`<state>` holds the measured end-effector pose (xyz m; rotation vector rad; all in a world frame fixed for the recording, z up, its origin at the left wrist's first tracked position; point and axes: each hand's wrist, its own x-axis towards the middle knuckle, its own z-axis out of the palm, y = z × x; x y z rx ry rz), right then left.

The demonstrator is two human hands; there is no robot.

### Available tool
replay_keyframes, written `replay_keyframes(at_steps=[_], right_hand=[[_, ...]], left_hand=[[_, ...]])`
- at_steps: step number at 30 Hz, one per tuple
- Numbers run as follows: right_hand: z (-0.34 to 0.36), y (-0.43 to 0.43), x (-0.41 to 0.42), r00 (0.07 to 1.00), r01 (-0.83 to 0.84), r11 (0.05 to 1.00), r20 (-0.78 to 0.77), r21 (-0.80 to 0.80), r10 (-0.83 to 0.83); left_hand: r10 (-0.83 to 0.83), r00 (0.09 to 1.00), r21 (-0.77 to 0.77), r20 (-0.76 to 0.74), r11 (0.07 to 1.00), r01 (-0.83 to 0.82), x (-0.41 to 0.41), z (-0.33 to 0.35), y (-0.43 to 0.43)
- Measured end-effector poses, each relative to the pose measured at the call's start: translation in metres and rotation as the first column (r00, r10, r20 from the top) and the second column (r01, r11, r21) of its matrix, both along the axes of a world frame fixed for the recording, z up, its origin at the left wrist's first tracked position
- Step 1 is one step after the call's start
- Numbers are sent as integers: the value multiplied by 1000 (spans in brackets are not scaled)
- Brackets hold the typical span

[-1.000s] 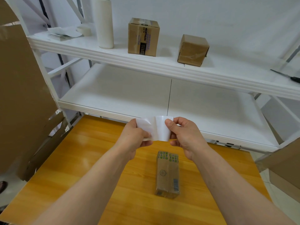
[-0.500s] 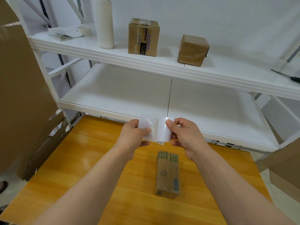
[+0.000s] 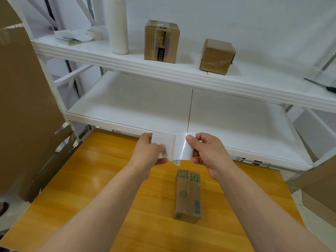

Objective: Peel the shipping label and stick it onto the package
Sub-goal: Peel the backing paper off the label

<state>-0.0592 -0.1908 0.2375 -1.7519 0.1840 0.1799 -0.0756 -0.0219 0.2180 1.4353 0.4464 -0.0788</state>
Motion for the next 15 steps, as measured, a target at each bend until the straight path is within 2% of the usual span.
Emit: replay_keyframes(at_steps=[15], right_hand=[[-4,-1,4,999,32,999,-23,-18,-33]], left_hand=[[1,1000,13,-2,1000,-1,3,-4,6]])
